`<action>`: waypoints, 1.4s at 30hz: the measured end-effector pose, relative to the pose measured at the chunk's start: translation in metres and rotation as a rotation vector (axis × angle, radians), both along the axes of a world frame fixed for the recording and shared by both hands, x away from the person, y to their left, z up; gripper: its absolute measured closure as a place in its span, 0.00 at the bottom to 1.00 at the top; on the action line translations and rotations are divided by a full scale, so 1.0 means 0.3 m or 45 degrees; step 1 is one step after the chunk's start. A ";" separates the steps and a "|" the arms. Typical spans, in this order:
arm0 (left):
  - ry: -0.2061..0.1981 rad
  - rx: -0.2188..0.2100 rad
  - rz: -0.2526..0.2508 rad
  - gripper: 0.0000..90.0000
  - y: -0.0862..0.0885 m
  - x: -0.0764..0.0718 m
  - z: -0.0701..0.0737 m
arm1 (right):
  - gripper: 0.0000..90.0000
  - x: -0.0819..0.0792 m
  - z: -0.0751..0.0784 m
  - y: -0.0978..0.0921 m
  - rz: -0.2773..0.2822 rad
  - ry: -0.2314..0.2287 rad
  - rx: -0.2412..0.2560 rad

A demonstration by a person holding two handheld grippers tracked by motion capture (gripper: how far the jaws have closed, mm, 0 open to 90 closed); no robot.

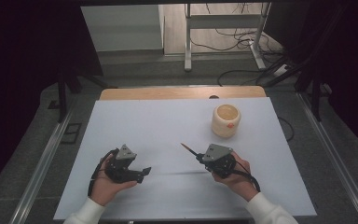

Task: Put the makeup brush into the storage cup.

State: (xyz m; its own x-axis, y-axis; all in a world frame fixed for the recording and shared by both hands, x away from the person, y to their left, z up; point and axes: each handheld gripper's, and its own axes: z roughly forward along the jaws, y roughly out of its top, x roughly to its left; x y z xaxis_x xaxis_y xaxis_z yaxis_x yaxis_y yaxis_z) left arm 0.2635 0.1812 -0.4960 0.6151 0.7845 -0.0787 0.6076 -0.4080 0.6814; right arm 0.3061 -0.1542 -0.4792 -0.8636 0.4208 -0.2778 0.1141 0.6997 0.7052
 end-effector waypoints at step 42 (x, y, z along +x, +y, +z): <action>-0.032 -0.020 0.086 0.24 0.087 -0.032 -0.059 | 0.95 0.014 0.042 0.011 -0.023 -0.046 0.079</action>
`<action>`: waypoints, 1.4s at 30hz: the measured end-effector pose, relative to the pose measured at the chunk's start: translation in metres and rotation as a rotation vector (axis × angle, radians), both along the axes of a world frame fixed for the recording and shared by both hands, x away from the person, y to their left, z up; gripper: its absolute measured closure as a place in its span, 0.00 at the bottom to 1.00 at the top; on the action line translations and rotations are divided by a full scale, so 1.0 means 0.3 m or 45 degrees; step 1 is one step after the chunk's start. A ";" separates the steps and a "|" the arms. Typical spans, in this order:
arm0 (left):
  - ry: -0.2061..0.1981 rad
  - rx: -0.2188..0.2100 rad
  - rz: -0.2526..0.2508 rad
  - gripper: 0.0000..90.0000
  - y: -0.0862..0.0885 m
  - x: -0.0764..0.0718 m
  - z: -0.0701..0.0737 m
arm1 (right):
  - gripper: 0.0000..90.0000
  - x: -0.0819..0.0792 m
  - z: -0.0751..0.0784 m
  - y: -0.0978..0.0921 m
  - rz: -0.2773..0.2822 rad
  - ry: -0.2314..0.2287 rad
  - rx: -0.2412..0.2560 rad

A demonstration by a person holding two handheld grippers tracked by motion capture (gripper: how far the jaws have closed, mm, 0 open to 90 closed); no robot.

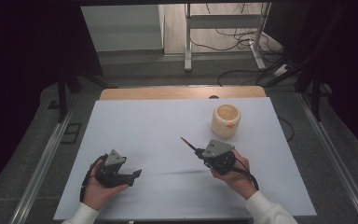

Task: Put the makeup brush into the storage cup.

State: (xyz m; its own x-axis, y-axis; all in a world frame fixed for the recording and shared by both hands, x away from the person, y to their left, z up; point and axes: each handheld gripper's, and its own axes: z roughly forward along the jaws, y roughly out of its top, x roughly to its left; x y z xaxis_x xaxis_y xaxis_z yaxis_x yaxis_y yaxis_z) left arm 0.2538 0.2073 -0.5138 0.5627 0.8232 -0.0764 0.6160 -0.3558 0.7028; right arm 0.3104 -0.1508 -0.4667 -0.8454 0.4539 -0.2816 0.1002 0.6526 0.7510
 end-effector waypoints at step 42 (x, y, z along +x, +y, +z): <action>-0.006 0.004 0.004 0.23 0.001 0.003 -0.003 | 0.95 0.096 0.119 -0.012 -0.090 -0.041 0.180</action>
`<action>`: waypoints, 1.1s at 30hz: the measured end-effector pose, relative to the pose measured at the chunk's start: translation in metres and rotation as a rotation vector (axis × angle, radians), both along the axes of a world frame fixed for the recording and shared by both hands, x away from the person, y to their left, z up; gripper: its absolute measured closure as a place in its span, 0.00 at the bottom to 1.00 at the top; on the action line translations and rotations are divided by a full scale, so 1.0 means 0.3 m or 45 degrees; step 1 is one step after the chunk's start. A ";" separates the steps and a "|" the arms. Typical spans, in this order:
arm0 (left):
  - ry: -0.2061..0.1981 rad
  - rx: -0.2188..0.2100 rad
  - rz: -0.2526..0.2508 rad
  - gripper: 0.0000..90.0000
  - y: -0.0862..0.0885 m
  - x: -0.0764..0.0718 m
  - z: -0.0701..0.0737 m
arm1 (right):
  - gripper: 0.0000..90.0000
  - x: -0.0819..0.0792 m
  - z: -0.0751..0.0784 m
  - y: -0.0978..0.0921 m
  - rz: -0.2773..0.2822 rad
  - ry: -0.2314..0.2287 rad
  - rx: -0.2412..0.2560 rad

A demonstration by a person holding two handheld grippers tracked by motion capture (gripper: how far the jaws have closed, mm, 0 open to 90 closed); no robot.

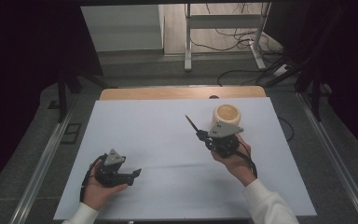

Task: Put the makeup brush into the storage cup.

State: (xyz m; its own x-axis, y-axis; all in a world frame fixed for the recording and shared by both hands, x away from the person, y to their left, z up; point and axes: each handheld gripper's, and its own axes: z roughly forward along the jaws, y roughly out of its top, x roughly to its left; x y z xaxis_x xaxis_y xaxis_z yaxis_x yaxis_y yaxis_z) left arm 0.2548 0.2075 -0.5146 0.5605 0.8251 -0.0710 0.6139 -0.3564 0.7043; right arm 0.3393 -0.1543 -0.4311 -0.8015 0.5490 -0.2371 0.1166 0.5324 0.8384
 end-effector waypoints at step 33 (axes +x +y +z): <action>-0.001 -0.003 0.001 0.23 -0.001 -0.001 0.003 | 0.95 0.054 0.048 -0.030 -0.051 0.013 0.121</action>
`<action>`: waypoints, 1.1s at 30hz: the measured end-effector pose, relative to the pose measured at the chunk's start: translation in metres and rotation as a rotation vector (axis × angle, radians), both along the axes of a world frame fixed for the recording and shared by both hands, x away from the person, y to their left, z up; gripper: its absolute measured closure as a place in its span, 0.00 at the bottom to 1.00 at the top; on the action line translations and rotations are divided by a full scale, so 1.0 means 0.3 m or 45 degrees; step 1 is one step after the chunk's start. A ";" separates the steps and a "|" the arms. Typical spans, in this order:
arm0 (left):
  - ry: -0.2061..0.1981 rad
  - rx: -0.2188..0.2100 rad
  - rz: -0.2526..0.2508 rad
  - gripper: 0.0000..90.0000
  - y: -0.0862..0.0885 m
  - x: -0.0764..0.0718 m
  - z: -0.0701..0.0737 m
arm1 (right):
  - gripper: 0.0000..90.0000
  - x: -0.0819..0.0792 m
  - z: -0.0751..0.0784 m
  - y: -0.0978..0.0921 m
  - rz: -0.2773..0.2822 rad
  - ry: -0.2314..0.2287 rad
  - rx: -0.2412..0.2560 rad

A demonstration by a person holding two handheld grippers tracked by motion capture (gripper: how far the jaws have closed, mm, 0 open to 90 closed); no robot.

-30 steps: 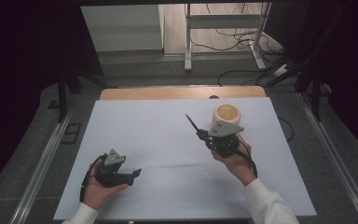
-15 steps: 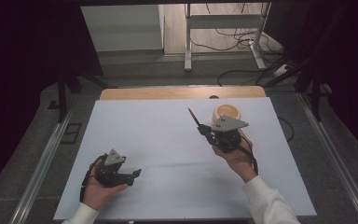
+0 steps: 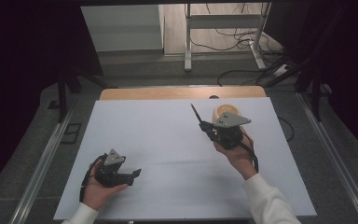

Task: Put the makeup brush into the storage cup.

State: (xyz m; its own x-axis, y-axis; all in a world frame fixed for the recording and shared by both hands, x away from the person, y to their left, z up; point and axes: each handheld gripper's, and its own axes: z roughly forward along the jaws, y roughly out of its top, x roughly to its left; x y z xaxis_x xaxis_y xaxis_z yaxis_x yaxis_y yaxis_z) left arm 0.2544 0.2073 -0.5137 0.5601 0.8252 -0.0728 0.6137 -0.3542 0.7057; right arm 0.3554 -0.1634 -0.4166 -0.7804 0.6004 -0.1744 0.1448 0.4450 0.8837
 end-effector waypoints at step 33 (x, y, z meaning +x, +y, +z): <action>0.000 0.007 -0.004 0.23 -0.001 -0.001 0.000 | 0.95 0.065 0.023 -0.109 -0.129 0.043 0.149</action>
State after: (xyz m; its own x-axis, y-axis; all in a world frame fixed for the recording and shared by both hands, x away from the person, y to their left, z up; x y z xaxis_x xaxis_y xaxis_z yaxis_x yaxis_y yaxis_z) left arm 0.2541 0.2071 -0.5138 0.5629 0.8237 -0.0684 0.6125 -0.3601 0.7037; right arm 0.3750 -0.1961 -0.4098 -0.7188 0.6913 -0.0733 0.2143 0.3206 0.9227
